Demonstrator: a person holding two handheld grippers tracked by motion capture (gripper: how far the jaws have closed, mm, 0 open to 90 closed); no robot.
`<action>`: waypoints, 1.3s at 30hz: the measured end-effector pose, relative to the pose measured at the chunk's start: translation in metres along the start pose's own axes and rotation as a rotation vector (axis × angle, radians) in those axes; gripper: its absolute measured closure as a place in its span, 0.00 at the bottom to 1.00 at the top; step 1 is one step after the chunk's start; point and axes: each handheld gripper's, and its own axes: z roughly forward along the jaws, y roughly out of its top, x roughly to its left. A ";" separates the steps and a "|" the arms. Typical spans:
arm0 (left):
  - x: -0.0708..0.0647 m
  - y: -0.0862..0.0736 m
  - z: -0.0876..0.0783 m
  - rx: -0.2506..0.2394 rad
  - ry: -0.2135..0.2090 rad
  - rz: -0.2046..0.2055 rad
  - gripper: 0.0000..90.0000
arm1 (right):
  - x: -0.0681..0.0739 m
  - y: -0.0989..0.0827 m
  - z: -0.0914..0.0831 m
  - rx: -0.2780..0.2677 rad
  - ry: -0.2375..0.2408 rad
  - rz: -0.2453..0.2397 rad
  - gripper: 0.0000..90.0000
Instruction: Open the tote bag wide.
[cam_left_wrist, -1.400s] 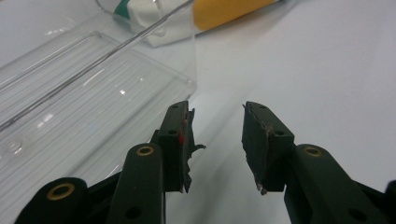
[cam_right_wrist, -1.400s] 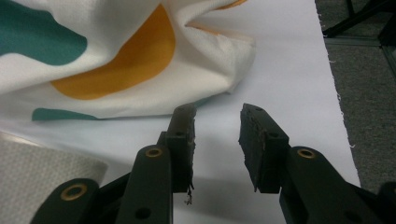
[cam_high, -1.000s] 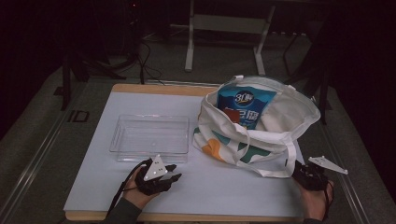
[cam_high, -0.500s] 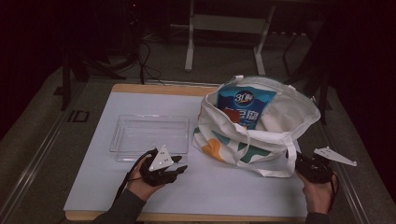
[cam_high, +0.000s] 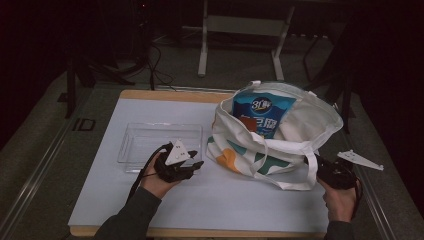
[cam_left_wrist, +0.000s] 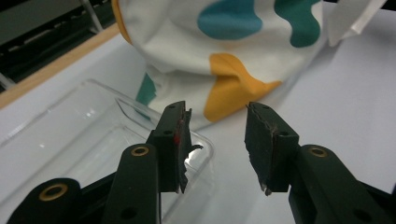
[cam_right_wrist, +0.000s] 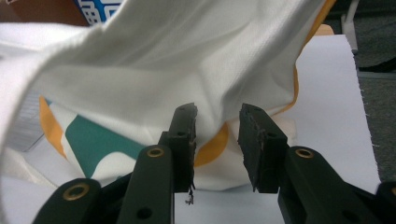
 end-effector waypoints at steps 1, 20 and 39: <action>0.000 0.000 0.000 0.000 0.000 0.000 0.65 | -0.001 0.001 0.001 -0.001 0.009 0.005 0.75; 0.047 0.063 0.032 -0.024 0.062 -0.007 0.92 | 0.006 0.008 0.002 -0.020 -0.006 -0.050 0.99; 0.056 0.084 0.059 -0.028 0.032 -0.008 0.97 | 0.008 0.013 0.000 -0.026 -0.004 -0.065 0.99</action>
